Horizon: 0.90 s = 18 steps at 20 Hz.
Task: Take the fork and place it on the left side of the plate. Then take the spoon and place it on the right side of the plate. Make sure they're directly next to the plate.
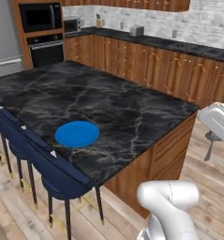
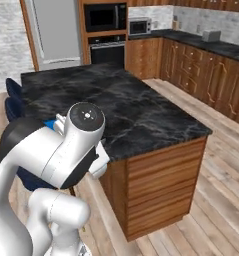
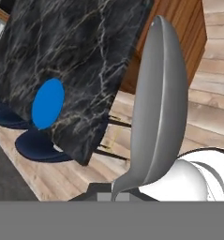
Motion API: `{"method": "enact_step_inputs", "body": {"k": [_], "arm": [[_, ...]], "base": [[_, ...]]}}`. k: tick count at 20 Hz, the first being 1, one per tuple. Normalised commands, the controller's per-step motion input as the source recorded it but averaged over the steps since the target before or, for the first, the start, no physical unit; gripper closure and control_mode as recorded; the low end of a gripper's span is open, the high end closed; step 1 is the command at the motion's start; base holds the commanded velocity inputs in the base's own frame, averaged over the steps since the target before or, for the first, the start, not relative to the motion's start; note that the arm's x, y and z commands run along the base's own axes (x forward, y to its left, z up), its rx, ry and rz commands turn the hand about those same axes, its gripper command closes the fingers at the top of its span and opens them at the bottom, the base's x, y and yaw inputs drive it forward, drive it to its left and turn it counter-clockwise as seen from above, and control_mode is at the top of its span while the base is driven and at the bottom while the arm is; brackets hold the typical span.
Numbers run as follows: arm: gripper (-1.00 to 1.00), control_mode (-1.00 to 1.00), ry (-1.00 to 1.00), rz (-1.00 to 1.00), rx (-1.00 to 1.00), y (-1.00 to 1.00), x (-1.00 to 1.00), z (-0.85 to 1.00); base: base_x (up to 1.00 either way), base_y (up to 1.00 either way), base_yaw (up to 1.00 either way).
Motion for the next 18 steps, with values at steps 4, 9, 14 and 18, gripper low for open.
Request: {"method": "enact_step_inputs", "body": {"k": [4,9,14,18], "arm": [[1.0,1.0,0.0,0.0,0.0,0.0,0.0,0.0],[1.0,1.0,0.0,0.0,0.0,0.0,0.0,0.0],[1.0,1.0,0.0,0.0,0.0,0.0,0.0,0.0],[1.0,1.0,0.0,0.0,0.0,0.0,0.0,0.0]], "base": [[0.0,0.91,-0.4],[-0.11,0.79,-0.41],[-0.14,0.73,-0.42],[-0.03,0.84,-0.4]]}}
